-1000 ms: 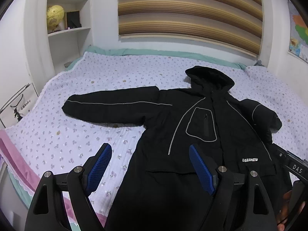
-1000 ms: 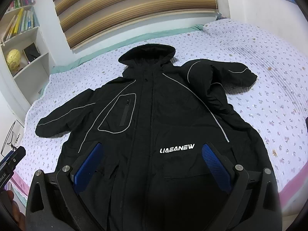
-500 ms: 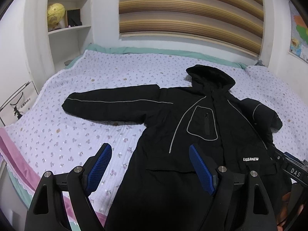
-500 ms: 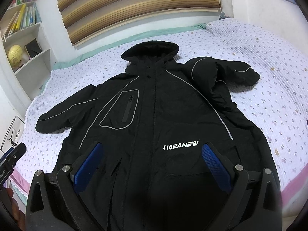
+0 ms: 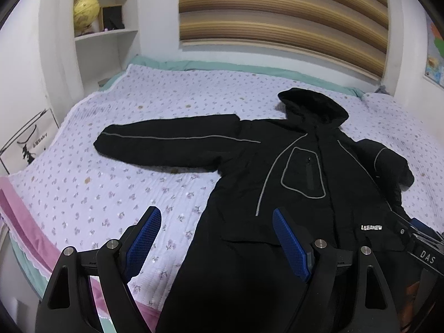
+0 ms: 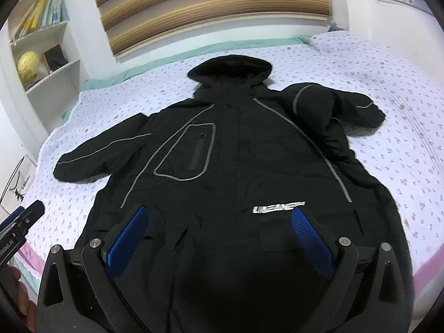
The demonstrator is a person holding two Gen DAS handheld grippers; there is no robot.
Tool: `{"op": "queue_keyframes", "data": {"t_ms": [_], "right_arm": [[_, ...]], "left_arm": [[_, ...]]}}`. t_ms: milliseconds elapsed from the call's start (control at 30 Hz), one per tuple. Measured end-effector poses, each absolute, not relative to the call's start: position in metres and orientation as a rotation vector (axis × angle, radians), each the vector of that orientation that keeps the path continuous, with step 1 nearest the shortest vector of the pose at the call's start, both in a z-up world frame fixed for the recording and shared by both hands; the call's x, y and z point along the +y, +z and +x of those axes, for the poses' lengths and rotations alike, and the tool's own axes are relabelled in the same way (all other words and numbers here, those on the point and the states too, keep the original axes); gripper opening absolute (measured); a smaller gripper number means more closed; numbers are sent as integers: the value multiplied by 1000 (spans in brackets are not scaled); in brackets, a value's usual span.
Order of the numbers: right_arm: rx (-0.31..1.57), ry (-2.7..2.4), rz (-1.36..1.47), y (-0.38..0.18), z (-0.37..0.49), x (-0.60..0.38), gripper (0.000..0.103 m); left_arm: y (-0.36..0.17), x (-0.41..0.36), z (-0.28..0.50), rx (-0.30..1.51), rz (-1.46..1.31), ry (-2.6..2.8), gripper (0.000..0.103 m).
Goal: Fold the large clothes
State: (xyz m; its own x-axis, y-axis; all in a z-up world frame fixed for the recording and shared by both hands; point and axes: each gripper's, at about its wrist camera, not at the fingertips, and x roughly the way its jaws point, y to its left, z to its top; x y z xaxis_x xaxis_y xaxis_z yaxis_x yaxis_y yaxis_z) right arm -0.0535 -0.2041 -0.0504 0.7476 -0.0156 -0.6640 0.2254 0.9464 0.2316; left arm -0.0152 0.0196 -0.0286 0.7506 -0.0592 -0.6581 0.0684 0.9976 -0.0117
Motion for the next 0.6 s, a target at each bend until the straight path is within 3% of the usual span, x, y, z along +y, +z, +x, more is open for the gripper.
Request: {"op": "queue_keyframes", "data": {"t_ms": [333,600], "right_arm": [[708,-38,232,-42,-12,-154,103],[547,-153,15,-74,51,-131,103]], "left_arm": [[-46,46,2,743,-13,-66,83],[-48,133,66,716,-55,-34,83]]}}
